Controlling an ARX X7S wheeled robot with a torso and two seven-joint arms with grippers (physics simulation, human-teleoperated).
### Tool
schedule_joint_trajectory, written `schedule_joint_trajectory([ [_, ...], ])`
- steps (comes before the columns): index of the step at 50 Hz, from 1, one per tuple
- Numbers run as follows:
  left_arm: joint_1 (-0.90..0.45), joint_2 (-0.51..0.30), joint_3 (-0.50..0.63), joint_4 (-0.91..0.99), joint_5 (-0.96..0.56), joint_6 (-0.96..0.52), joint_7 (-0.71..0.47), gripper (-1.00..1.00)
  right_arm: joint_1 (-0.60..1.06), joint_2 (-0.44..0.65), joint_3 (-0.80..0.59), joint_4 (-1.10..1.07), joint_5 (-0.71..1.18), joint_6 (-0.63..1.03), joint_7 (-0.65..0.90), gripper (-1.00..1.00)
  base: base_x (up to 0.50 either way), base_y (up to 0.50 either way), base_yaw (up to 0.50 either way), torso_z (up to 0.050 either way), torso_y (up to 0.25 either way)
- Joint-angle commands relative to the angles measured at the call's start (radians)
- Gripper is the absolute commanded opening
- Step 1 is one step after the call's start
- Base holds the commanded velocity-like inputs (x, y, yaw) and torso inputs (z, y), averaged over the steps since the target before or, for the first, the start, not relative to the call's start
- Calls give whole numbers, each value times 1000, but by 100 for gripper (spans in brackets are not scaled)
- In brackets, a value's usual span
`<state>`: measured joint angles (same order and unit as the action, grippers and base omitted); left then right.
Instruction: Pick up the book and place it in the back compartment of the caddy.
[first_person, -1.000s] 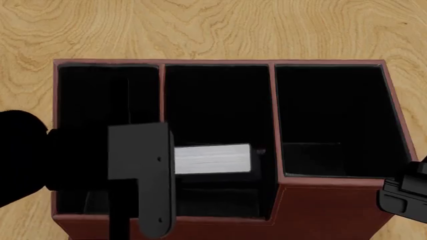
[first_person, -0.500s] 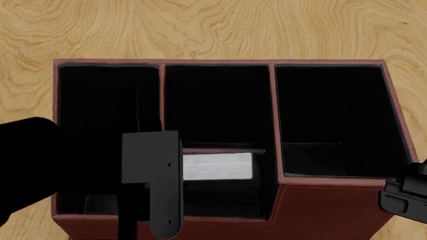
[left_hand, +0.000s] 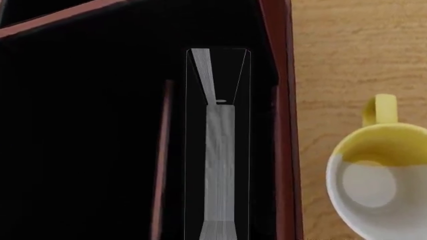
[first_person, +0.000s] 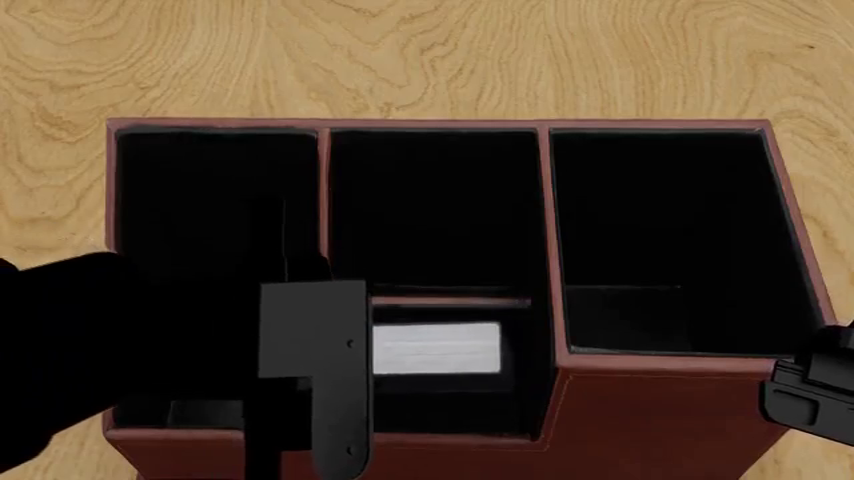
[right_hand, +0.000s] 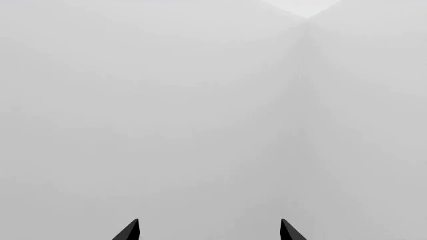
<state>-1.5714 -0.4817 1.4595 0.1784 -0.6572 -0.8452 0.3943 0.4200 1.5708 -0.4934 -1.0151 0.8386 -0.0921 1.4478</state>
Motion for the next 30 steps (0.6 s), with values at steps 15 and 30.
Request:
schedule_joint_trajectory([
  [15, 2, 34, -27, -65, 13, 45, 1, 100, -25, 0, 6, 7, -28, -9, -3, 100, 0, 0, 0, 0, 1],
  [30, -7, 29, -35, -58, 13, 46, -1, 100, -23, 0, 19, -1, -18, 4, -2, 100, 0, 0, 0, 0, 0],
])
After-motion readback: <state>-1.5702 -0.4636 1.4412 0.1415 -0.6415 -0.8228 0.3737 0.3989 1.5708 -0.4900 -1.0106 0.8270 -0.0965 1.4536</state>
